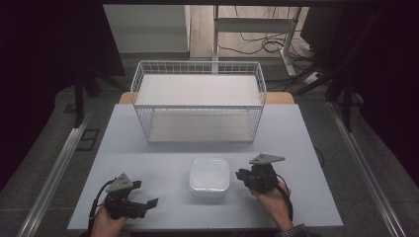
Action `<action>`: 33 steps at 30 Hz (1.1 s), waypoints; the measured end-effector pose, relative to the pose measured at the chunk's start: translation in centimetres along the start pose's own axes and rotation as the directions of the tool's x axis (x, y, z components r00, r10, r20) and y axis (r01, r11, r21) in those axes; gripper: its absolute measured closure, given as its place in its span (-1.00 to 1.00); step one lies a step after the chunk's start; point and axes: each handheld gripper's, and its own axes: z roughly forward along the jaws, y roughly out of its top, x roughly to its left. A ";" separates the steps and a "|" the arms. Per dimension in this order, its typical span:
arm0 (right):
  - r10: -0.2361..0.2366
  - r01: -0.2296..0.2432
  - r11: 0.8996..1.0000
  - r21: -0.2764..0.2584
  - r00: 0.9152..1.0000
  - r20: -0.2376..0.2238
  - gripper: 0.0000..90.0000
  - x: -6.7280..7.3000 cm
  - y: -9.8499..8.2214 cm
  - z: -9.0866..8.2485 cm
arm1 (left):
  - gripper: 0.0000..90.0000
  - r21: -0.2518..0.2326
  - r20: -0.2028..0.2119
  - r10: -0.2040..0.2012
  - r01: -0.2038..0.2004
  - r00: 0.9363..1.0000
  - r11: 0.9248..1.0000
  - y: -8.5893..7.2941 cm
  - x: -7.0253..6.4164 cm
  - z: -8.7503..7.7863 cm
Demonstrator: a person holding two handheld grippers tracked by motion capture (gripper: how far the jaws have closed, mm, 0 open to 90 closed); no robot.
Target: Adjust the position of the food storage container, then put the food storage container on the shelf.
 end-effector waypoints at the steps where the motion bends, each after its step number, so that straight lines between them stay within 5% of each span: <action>1: 0.000 0.000 1.000 0.000 1.000 0.000 0.59 0.0 0.0 0.0 | -0.91 0.000 0.000 0.000 0.000 1.000 1.000 0.0 0.0 0.0; 4: -0.036 0.036 0.999 -0.017 0.999 0.002 0.12 -0.3 -0.6 -0.9 | -0.91 -0.002 0.000 0.006 -0.006 1.000 1.000 0.0 -0.1 0.0; 11: -0.075 0.074 0.997 -0.030 0.997 -0.036 -0.54 -0.4 -1.6 -1.4 | -0.92 -0.009 -0.003 0.006 -0.006 1.000 1.000 0.0 -0.1 0.0; 14: -0.117 0.117 0.993 -0.025 0.993 -0.009 -0.84 0.0 -2.1 -1.2 | -0.93 -0.005 -0.008 0.012 -0.012 1.000 1.000 0.0 -0.1 0.1; 24: -0.124 0.124 0.992 -0.026 0.992 -0.012 -0.96 0.1 -2.3 -0.9 | -0.93 0.008 -0.006 0.000 0.000 1.000 1.000 0.1 -0.1 0.2; 33: -0.090 0.088 0.995 -0.051 0.996 -0.024 -0.96 -0.1 -2.1 -1.2 | -0.93 0.021 0.051 0.006 -0.007 0.999 1.000 1.1 -0.9 1.2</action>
